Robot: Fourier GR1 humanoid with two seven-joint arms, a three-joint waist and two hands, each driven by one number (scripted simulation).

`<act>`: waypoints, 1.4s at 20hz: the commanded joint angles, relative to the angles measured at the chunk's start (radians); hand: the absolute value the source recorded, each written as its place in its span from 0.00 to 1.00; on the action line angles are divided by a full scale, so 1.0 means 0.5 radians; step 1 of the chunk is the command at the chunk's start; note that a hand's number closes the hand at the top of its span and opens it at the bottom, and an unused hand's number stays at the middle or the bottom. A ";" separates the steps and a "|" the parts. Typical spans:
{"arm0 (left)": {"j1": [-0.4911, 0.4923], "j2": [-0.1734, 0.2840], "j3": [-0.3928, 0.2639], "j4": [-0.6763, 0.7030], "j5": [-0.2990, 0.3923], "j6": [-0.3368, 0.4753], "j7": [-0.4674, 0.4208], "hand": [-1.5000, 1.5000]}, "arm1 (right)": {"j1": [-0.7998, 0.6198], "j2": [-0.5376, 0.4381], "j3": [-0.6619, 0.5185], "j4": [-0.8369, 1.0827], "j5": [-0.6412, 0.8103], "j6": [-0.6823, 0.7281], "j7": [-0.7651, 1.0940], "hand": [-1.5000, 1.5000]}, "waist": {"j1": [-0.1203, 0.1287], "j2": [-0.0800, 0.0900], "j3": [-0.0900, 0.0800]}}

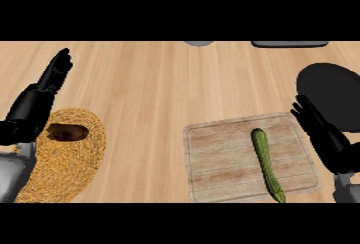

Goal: Pick the squash from the cutting board and place it in the pan

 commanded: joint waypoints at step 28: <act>0.162 -0.285 -0.101 0.034 0.098 -0.119 0.488 0.50 | -0.522 -0.547 0.640 0.029 1.060 0.328 1.463 0.00 | 0.016 -0.063 -0.073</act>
